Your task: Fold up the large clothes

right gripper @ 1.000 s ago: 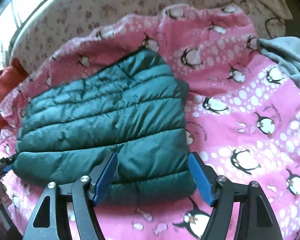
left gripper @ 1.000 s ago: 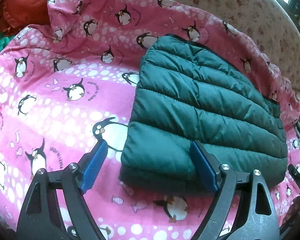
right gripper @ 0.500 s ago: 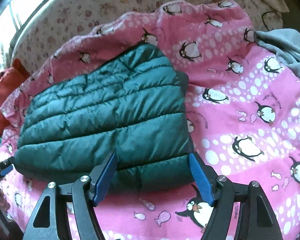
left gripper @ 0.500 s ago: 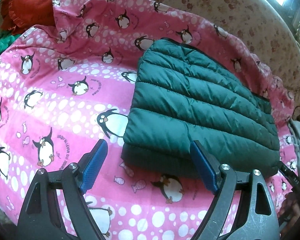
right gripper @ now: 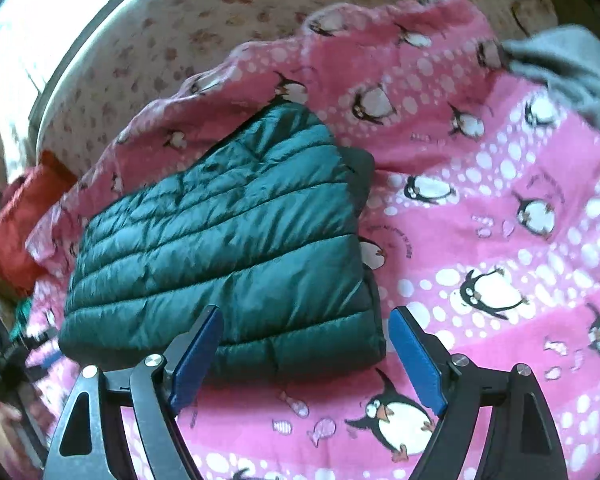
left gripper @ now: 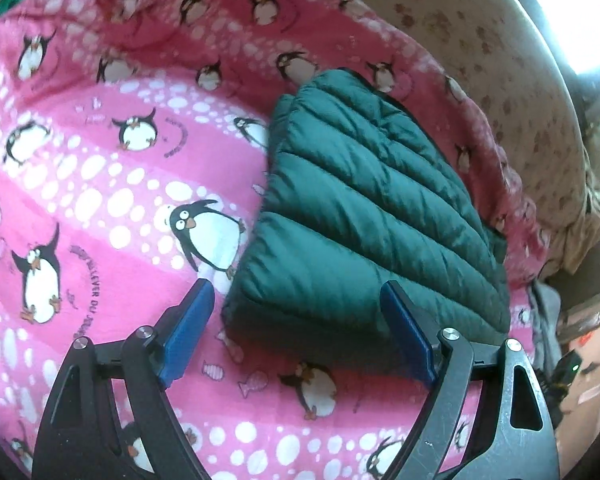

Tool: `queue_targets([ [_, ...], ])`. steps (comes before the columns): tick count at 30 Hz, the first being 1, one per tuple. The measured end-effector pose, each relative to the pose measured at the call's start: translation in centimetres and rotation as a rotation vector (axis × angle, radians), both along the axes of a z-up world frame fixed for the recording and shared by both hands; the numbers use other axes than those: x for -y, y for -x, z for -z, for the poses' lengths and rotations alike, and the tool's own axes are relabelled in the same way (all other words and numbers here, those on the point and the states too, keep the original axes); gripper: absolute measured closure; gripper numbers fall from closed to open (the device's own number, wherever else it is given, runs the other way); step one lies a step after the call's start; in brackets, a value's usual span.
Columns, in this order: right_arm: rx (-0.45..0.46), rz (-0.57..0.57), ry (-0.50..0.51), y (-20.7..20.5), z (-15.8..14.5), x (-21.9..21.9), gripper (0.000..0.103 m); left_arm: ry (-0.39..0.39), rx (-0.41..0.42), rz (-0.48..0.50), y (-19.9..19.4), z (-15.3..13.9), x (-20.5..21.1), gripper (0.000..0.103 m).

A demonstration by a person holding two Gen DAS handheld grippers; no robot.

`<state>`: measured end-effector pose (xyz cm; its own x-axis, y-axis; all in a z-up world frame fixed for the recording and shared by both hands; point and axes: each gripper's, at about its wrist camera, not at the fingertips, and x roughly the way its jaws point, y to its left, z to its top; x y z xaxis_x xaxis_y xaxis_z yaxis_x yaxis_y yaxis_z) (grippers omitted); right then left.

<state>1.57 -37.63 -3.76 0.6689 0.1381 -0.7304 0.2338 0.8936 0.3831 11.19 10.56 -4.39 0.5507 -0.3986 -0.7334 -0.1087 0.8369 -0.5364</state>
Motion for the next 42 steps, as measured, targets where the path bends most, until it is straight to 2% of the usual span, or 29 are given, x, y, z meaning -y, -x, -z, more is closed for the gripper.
queue_targets([
  [5, -0.027, -0.04, -0.034, -1.8, 1.6, 0.0, 0.02, 0.084, -0.035, 0.02, -1.3, 1.5, -0.1, 0.016],
  [7, -0.025, -0.055, -0.045, -2.5, 2.2, -0.1, 0.016, 0.099, -0.035, 0.013, -1.8, 1.7, 0.0, 0.012],
  [13, -0.017, -0.089, -0.113, -4.3, 3.3, 0.2, 0.007, 0.047, -0.004, 0.033, -2.8, 1.7, 1.5, 0.001],
  [16, -0.014, -0.088, -0.142, -4.8, 3.7, 0.5, 0.005, 0.031, 0.007, 0.028, -3.4, 1.8, 2.0, 0.001],
  [20, -0.022, -0.079, -0.179, -5.5, 4.4, 1.0, 0.0, 0.056, -0.016, 0.012, -4.5, 2.2, 1.9, 0.001],
  [24, -0.028, -0.064, -0.237, -5.8, 4.7, 1.2, 0.001, 0.072, -0.046, 0.06, -5.3, 2.1, 2.1, 0.004],
  [27, -0.004, -0.076, -0.239, -5.2, 4.2, 1.0, 0.022, 0.099, -0.037, 0.069, -4.8, 1.9, 1.8, 0.026],
  [28, 0.007, -0.08, -0.23, -4.7, 3.7, 0.9, 0.034, 0.099, -0.022, 0.073, -4.4, 1.6, 1.6, 0.035],
  [29, 0.014, -0.084, -0.225, -4.4, 3.4, 0.9, 0.044, 0.097, -0.011, 0.08, -4.1, 1.4, 1.6, 0.039],
  [31, 0.023, -0.1, -0.223, -3.6, 2.4, 0.8, 0.055, 0.093, 0.005, 0.095, -3.6, 0.8, 1.6, 0.051],
  [32, 0.026, -0.108, -0.218, -3.3, 1.9, 0.7, 0.06, 0.089, 0.013, 0.107, -3.3, 0.4, 1.5, 0.053],
  [36, 0.039, -0.14, -0.198, -2.1, -0.1, -0.1, 0.067, 0.071, 0.042, 0.146, -1.4, -1.1, 1.3, 0.06],
  [42, 0.092, -0.194, -0.239, 2.6, -3.1, -0.9, 0.07, 0.098, 0.041, 0.215, 3.4, -3.2, -0.3, 0.061],
])
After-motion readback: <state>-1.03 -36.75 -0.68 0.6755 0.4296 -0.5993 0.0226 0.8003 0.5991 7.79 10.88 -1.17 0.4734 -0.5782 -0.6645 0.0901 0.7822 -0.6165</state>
